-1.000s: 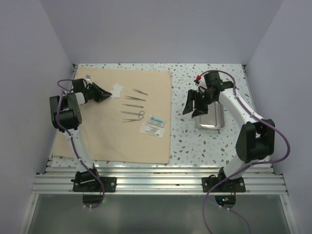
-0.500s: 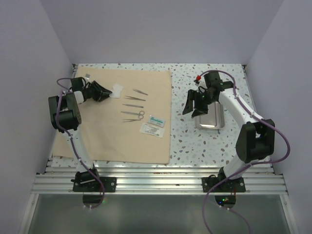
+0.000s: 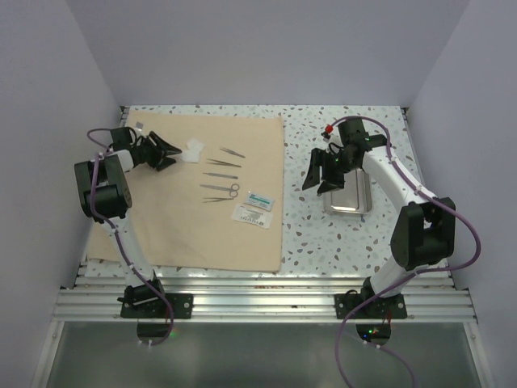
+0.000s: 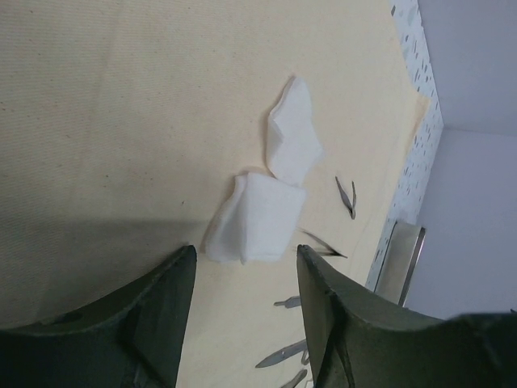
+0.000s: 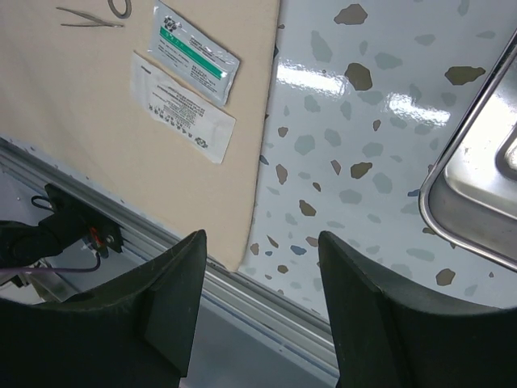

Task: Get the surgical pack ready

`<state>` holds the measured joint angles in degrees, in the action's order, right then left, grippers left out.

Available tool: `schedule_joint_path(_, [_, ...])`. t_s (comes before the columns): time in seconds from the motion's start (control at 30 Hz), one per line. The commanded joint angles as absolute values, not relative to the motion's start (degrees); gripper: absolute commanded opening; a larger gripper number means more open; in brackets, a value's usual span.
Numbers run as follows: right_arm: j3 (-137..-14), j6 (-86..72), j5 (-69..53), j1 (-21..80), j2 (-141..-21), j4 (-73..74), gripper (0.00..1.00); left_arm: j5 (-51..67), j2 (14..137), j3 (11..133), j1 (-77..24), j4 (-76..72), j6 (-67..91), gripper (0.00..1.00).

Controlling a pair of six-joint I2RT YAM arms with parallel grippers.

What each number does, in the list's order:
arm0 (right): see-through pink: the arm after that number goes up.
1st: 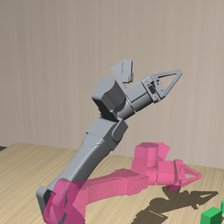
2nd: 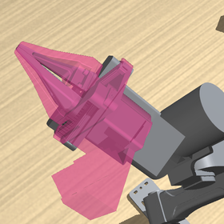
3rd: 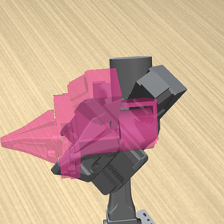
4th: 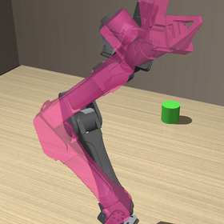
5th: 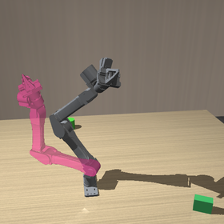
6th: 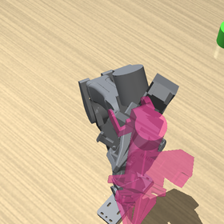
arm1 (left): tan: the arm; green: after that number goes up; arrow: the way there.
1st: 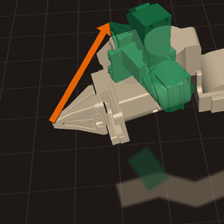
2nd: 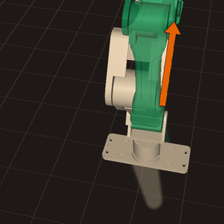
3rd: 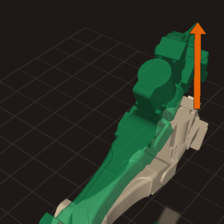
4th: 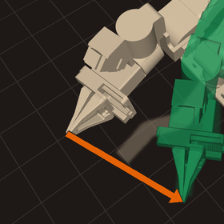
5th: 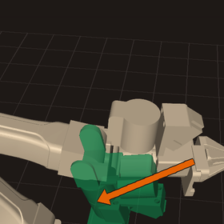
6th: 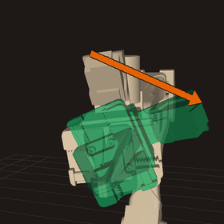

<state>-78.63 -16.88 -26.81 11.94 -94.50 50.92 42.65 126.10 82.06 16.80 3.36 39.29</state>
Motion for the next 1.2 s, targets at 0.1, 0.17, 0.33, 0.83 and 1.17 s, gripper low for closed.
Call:
schedule_joint_path(0.1, [-78.84, -16.96, -28.65, 12.13, -94.22, 49.40, 0.62, 44.47, 125.06, 79.37, 16.79, 2.11, 38.85, 0.57])
schedule_joint_path(0.17, [-78.75, -16.88, -28.65, 12.13, -94.22, 49.48, 0.62, 44.47, 125.51, 79.54, 16.44, 2.98, 38.67, 0.55])
schedule_joint_path(0.33, [-78.49, -17.22, -28.56, 12.04, -94.39, 49.22, 0.62, 44.74, 126.38, 79.80, 15.56, 3.08, 38.76, 0.54])
schedule_joint_path(0.83, [-78.22, -17.31, -28.56, 12.13, -94.48, 48.87, 0.62, 44.91, 129.37, 84.02, 14.94, 1.32, 43.06, 0.51])
schedule_joint_path(1.17, [-78.49, -17.14, -28.48, 12.13, -94.75, 49.13, 0.62, 43.86, 132.45, 89.12, 13.62, 4.48, 42.54, 0.42])
